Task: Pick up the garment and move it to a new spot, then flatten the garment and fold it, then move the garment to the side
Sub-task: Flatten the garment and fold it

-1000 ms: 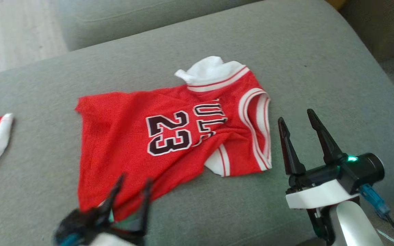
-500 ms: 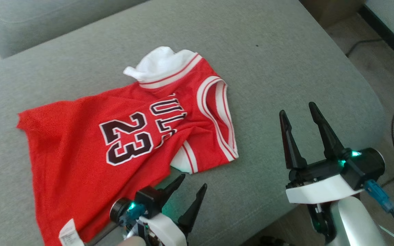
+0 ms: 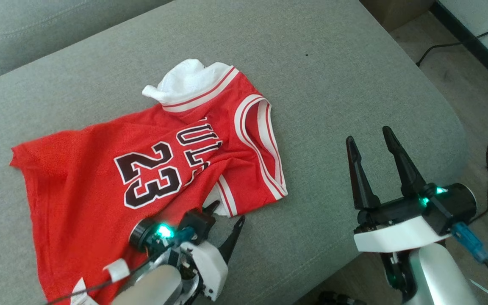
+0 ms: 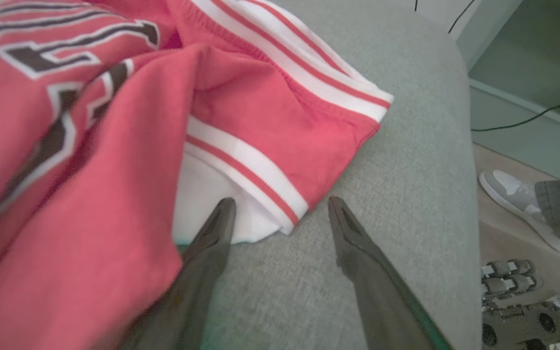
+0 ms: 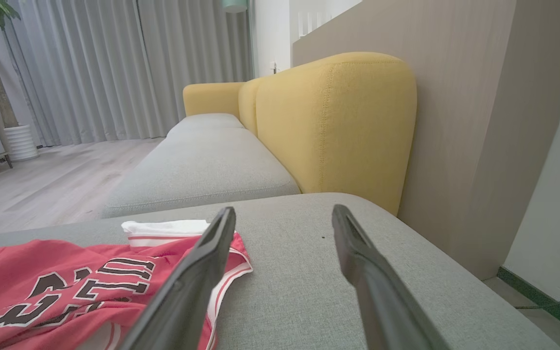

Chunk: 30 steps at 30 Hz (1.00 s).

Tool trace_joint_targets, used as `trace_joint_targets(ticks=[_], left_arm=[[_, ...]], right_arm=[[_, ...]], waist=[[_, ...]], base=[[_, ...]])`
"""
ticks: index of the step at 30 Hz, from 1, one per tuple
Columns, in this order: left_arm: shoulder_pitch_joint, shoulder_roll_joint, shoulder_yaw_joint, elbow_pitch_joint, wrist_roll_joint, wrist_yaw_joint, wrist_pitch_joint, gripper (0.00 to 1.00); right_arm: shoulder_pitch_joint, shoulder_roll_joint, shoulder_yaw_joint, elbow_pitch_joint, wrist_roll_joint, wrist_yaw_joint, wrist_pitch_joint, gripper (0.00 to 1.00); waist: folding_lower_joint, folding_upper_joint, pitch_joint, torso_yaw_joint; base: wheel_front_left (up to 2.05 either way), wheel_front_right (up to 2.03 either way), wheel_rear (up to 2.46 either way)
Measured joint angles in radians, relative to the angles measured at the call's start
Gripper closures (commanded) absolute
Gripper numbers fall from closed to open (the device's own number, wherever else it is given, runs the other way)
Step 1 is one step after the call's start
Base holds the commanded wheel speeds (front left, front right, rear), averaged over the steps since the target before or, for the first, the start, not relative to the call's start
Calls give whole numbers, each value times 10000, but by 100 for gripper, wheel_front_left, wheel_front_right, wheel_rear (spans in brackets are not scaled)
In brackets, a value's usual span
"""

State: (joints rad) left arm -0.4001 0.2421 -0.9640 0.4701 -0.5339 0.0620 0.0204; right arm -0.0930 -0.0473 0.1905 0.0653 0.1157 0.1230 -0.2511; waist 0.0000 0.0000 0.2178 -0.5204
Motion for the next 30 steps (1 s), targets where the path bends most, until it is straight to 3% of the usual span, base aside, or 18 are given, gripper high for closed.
trace_joint_targets(ticks=[1,2,3,4,5,13,22,27,28,29,30], left_arm=[[-103,-15,-63,79,46,6,138,7],[-204,-25,-115,150,138,8,226,51],[-315,-42,-161,253,224,48,291,65],[-412,-59,-224,372,307,86,313,90],[-522,-63,-301,485,395,86,314,100],[-709,-349,-376,510,23,-165,936,100],[53,-1104,-19,-1956,-2117,-445,2518,100],[933,-1538,853,-2761,-4219,35,3055,100],[1147,-1613,997,-2871,-4554,178,3032,92],[1337,-1676,1143,-2980,-4951,322,2980,63],[1469,-1682,1191,-3108,-5258,351,2922,24]], right_arm=[[0,0,4,0,0,0,0,0],[0,0,10,0,0,0,0,0],[0,0,15,2,0,0,0,0],[0,0,31,2,0,0,0,0],[0,0,50,2,0,0,0,0],[0,0,84,6,4,0,0,0],[9,0,54,19,107,0,0,0],[8,0,56,19,167,0,0,0],[8,0,54,19,167,0,0,0],[7,0,56,19,171,0,0,0],[7,0,61,19,186,0,0,0]], waist=[[-1,0,-19,-2],[-1,0,-30,-3],[0,0,-34,-6],[0,0,-36,-11],[0,0,-37,-19],[0,0,-55,-123],[0,0,-97,-55],[0,0,-65,-34],[0,0,-48,-31],[0,0,-30,-28],[0,0,-11,-29]], base=[[0,0,0],[0,0,0],[0,0,0],[0,0,0],[0,0,0],[0,0,0],[0,0,0],[0,0,0],[0,0,0],[0,0,0],[0,0,0]])
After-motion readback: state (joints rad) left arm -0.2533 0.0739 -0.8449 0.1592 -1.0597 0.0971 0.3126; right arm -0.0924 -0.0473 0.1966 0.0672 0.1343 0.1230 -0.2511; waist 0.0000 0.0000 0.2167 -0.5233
